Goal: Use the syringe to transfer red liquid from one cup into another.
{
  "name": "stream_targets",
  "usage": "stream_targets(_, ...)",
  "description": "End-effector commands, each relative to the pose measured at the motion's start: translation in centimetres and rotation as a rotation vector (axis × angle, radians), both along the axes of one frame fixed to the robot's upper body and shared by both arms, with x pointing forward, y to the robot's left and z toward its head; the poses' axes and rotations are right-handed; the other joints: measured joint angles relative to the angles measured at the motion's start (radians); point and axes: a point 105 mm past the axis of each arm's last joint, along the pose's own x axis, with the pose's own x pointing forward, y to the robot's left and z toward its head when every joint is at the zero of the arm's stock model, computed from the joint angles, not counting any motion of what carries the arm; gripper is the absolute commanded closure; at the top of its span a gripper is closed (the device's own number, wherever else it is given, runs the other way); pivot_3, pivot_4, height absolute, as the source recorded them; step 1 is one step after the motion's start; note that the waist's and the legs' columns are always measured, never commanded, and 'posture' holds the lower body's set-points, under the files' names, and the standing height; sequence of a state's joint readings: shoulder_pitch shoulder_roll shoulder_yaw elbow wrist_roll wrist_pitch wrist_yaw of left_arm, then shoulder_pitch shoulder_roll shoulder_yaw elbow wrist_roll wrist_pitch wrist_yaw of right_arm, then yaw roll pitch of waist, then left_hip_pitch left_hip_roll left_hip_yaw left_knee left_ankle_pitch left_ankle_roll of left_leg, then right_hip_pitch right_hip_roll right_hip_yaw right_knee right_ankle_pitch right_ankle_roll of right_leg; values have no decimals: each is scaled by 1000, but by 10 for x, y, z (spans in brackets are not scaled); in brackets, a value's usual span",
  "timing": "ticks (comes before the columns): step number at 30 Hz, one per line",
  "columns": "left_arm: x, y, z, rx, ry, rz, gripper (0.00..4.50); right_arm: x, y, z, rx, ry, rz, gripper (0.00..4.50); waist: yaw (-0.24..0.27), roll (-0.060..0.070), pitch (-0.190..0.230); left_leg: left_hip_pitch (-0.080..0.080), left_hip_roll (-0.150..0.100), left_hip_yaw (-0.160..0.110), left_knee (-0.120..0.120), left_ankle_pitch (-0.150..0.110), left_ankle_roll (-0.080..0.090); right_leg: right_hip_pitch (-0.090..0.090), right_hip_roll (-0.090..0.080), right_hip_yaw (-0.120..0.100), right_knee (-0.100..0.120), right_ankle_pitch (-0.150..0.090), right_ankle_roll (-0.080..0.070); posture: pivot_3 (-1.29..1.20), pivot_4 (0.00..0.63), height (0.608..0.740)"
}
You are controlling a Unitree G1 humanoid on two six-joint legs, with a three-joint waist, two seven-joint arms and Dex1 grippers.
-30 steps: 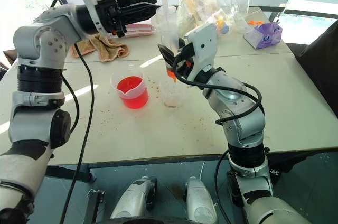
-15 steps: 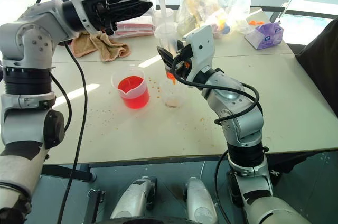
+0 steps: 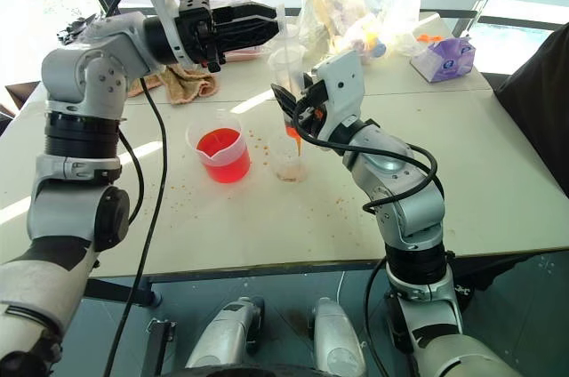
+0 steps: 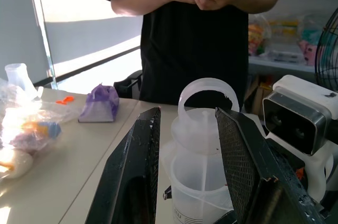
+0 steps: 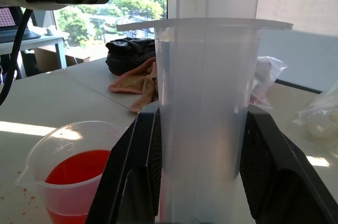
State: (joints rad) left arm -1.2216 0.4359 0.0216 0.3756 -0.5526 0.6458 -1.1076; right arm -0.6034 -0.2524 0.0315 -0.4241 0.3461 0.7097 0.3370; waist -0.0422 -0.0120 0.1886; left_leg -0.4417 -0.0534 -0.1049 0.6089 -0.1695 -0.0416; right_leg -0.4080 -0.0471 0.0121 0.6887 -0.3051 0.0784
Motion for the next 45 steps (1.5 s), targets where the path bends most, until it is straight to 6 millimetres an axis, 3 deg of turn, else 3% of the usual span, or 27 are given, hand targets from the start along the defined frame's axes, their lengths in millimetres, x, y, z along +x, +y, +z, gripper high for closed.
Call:
stream_targets(1, 0, -9, 3, 19, -20, -15, 3589, -11, 6, 19, 19, -90, 37, 3111, 0, 0, 0, 0, 0, 0, 0, 0, 0, 0, 0, 0, 0, 0, 0, 0, 150, 736)
stream_targets(6, 0, -13, -8, 42, -5, -29, 4486, -12, 7, 20, 19, -94, 40, 3111, -1, 0, 0, 0, 0, 0, 0, 0, 0, 0, 0, 0, 0, 0, 0, 0, 150, 736)
stream_targets(29, -12, -20, -57, 146, 76, -58, 4486, -13, 8, 25, 29, -103, 49, 3111, 0, 0, 0, 0, 0, 0, 0, 0, 0, 0, 0, 0, 0, 0, 0, 0, 150, 736)
stream_targets(38, -12, -18, -66, 147, 115, -39, 4486, -13, 7, 28, 36, -103, 52, 3111, 0, 0, 0, 0, 0, 0, 1, 0, 0, 0, 0, 0, 0, 0, 0, 0, 150, 736)
stream_targets(40, -10, -14, -58, 117, 129, -18, 3834, -13, 7, 28, 36, -100, 54, 3111, 0, 0, 0, 0, 0, 0, 1, 0, 0, 0, 0, 0, 0, 0, 0, 0, 150, 736)
stream_targets(45, -10, 3, -40, 87, 77, 42, 2824, -14, 9, 31, 43, -101, 64, 3111, 0, 0, 0, 0, 0, 0, 1, 0, 0, 0, 0, 0, 0, 0, 0, 0, 150, 736)
